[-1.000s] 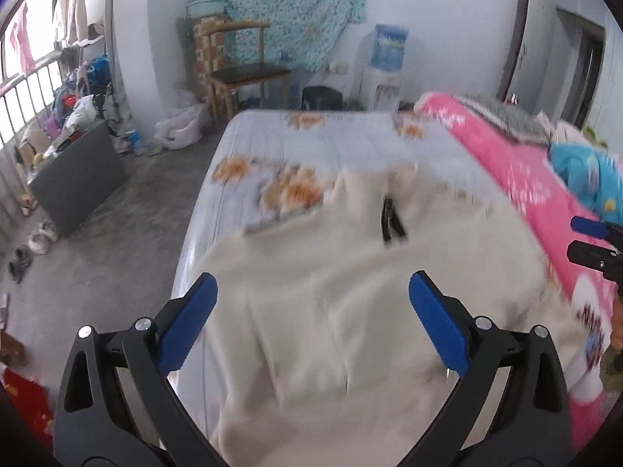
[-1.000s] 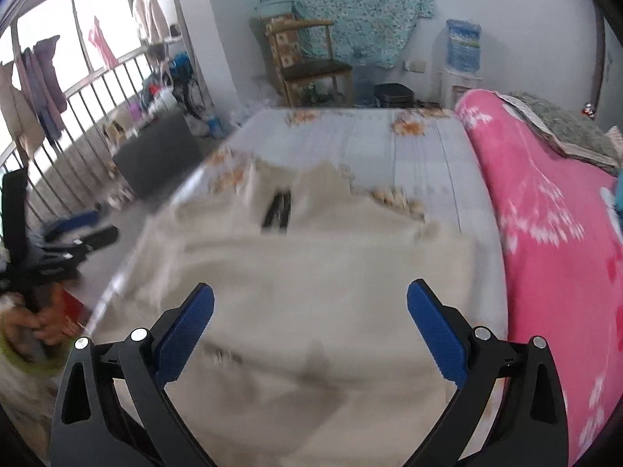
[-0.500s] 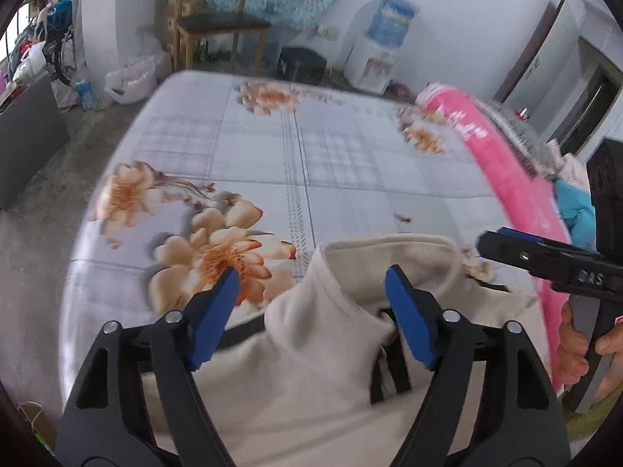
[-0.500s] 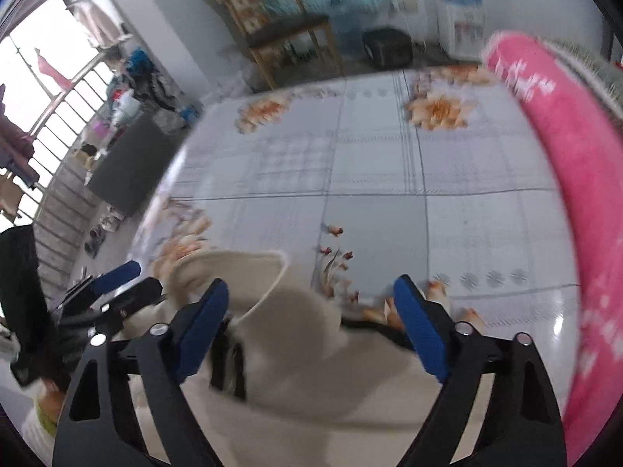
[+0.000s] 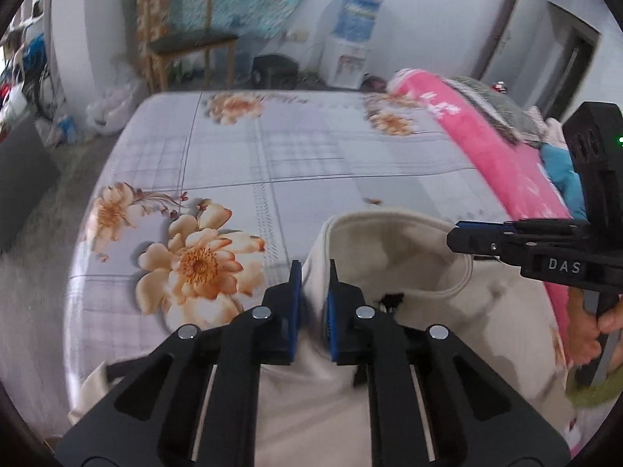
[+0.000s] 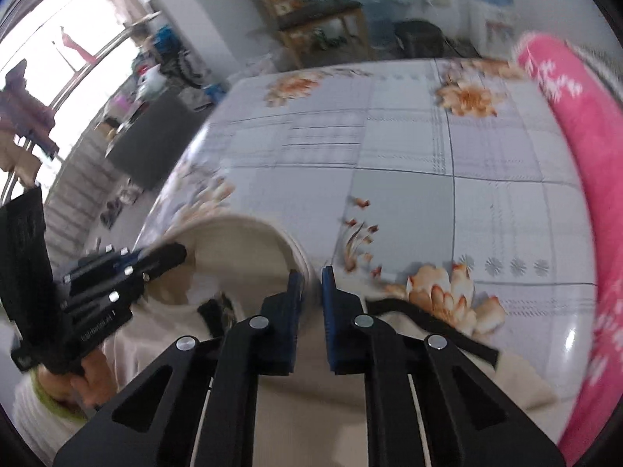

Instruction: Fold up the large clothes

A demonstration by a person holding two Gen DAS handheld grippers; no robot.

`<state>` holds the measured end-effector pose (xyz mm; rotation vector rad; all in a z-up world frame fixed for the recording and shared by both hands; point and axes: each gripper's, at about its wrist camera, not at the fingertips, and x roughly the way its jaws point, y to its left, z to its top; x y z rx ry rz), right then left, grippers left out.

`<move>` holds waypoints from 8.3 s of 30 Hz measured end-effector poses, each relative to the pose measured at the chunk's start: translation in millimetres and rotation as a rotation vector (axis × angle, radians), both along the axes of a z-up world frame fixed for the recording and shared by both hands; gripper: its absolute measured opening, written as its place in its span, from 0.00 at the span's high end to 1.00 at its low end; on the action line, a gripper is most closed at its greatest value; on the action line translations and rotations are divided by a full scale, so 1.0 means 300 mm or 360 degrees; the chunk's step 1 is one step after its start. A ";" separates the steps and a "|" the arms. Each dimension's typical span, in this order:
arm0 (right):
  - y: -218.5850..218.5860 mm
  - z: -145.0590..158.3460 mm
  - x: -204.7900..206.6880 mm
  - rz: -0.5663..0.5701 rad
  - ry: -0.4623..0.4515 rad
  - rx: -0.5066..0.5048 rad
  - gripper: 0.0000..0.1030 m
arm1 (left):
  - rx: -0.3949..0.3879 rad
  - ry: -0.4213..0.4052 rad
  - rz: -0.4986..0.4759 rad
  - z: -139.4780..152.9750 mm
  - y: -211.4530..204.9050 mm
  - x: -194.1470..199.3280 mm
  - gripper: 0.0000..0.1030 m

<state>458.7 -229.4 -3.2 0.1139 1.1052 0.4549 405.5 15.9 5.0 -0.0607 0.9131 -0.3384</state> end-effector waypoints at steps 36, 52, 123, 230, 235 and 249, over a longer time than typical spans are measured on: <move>0.142 -0.129 -0.393 0.0372 -0.0028 -0.0103 0.81 | 0.0281 0.0022 -0.0287 -0.109 -0.103 -0.356 0.70; -0.010 -0.103 -0.457 0.0185 -0.0088 -0.0272 0.82 | 0.0291 0.0029 -0.0300 -0.152 -0.014 -0.431 0.71; 0.069 -0.165 -1.121 -0.0099 -0.0199 -0.0141 0.35 | 0.0245 -0.0053 0.0350 -0.192 0.350 -0.974 0.75; -0.281 0.138 -1.215 -0.0627 -0.0754 -0.0644 0.95 | 0.0400 -0.0544 0.0391 0.078 0.314 -1.242 0.95; -0.278 0.256 -1.243 -0.0647 -0.0903 -0.0565 0.95 | 0.0301 -0.0658 0.0389 0.198 0.340 -1.263 0.95; -0.282 0.324 -0.664 -0.0567 -0.0896 -0.0429 0.95 | 0.0164 -0.0544 0.0386 0.269 0.464 -0.681 0.95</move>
